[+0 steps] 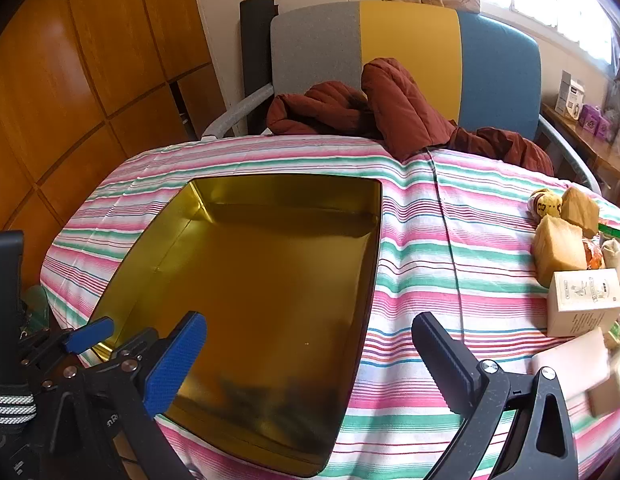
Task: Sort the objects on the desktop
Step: 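Move both grippers from the gold tray over to the pile of items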
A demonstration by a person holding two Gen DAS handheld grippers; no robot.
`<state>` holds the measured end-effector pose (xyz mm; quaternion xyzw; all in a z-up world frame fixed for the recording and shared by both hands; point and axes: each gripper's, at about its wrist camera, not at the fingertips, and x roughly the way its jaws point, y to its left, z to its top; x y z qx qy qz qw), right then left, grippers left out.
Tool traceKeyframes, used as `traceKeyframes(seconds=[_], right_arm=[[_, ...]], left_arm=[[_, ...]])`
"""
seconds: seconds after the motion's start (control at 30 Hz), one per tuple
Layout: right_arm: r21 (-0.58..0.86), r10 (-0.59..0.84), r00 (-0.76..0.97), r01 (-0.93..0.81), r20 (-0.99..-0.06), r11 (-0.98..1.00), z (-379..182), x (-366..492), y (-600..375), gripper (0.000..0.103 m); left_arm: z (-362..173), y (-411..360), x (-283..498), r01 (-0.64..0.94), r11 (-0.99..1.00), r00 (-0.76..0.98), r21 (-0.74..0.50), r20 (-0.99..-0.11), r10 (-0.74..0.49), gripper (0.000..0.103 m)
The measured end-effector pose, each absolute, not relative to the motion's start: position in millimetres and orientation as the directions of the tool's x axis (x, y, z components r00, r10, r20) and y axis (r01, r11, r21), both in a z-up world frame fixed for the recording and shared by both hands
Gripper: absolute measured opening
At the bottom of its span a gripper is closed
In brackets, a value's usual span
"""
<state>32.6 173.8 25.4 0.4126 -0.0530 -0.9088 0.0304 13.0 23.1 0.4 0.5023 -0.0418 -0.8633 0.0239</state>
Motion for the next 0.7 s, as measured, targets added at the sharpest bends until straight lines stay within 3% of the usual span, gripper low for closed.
traceKeyframes(seconds=[0.4, 0.7], right_arm=[[0.126, -0.036, -0.664, -0.088, -0.747, -0.988, 42.2, 58.7, 239.7, 0.103], [0.119, 0.201, -0.628, -0.429, -0.752, -0.895, 41.0, 112.5, 358.0, 0.103]], left_arm=[[10.2, 82.2, 28.9, -0.163, -0.982, -0.513, 0.096, -0.859, 0.001, 0.051], [18.2, 163.3, 52.9, -0.402, -0.911, -0.514, 0.095, -0.846, 0.139, 0.051]])
